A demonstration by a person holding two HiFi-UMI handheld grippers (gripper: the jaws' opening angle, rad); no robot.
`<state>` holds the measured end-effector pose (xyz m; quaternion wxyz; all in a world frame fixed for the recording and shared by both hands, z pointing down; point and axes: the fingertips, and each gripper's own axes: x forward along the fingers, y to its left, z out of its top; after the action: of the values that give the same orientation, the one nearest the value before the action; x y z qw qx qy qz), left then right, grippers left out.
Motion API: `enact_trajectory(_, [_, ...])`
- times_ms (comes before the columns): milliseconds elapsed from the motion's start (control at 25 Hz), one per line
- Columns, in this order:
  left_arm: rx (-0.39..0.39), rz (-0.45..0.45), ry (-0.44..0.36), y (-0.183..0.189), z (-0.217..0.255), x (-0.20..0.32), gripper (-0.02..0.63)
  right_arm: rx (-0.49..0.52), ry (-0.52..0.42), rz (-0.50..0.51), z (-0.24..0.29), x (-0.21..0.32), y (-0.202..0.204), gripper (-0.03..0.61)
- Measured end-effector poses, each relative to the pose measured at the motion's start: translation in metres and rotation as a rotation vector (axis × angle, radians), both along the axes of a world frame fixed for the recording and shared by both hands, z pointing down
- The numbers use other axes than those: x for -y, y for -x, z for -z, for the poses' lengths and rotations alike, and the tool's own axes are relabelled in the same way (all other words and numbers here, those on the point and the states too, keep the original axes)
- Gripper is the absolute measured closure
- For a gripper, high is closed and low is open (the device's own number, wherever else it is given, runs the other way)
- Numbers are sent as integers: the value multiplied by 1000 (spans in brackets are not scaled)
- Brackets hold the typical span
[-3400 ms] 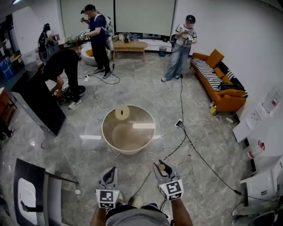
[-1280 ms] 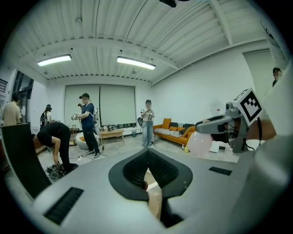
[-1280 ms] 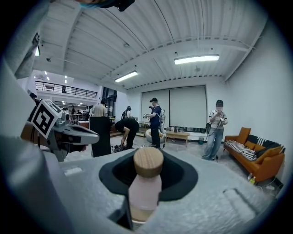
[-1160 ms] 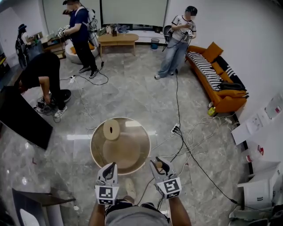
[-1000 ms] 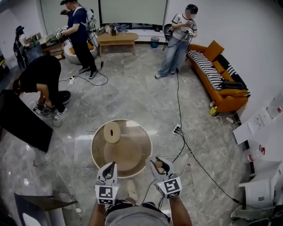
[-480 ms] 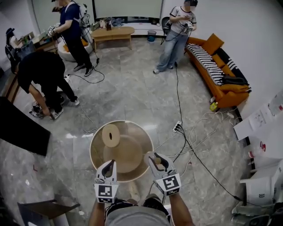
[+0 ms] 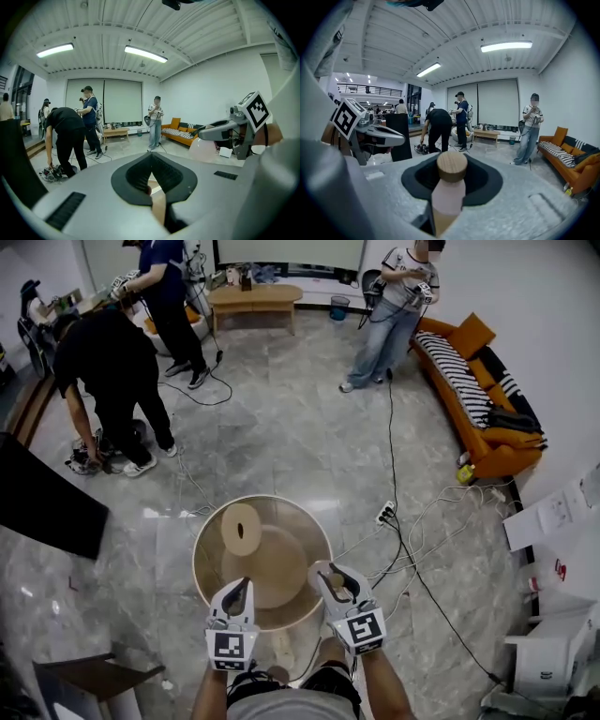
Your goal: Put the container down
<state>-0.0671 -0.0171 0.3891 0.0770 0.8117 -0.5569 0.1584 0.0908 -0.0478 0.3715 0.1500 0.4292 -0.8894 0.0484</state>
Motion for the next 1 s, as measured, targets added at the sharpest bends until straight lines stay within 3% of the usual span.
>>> enact_trajectory(240, [-5, 60, 27, -4, -18, 37, 595, -8, 35, 85, -19, 51, 12, 464])
enact_trajectory(560, [-8, 204, 61, 4, -52, 99, 595, -16, 68, 237, -64, 126, 25, 465])
enact_trajectory(1000, [-24, 357, 103, 30, -137, 150, 596, -41, 103, 386, -160, 197, 62, 464])
